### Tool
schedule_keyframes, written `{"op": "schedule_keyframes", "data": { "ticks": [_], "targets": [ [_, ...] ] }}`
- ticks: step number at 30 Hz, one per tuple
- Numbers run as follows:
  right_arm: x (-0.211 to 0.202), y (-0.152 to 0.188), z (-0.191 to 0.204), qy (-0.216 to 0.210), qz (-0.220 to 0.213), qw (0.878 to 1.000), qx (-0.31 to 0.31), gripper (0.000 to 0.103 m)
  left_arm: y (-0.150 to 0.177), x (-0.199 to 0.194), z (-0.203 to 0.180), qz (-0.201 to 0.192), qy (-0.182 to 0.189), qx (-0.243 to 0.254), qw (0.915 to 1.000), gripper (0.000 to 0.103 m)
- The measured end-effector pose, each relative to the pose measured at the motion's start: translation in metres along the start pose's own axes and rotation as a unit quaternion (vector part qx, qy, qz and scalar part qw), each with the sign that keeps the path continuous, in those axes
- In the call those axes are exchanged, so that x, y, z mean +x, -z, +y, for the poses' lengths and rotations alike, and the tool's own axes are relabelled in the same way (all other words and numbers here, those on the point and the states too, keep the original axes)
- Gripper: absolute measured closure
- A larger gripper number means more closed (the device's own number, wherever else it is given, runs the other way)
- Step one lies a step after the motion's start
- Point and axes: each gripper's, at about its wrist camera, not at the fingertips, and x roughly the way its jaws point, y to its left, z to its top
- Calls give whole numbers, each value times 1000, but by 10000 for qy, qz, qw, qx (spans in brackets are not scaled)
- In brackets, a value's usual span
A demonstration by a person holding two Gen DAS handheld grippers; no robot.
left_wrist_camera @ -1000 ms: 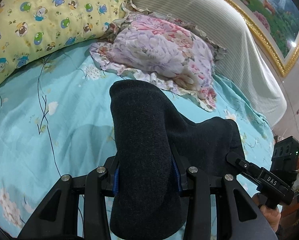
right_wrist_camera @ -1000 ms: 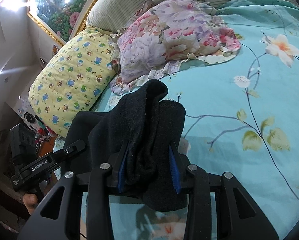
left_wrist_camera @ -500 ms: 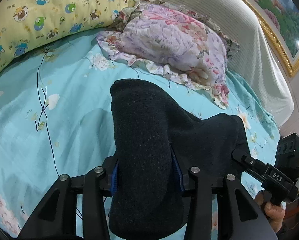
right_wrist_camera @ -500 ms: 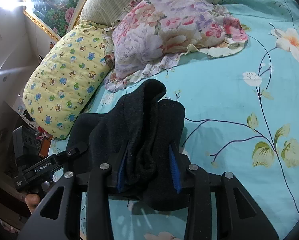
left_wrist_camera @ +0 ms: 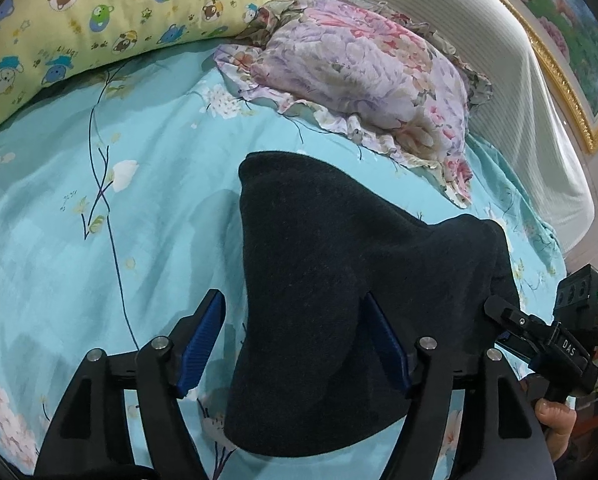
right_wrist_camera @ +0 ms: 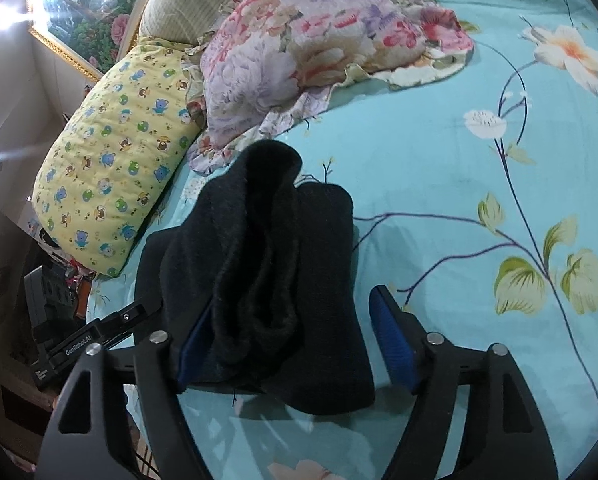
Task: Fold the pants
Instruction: 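Open both grippers and release the folded pants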
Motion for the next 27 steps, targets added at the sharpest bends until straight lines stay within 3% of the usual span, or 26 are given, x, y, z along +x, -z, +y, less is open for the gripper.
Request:
{"op": "schedule_keyframes", "data": {
  "ticks": [12, 27],
  "targets": [
    [-7, 4, 1, -4, -57, 10000, -36, 24, 7, -9, 0, -1, 13, 46, 10000, 24],
    [-23, 26, 24, 176, -214, 9978, -610, 22, 35, -25, -3, -8, -66, 164, 9998, 22]
  ]
}}
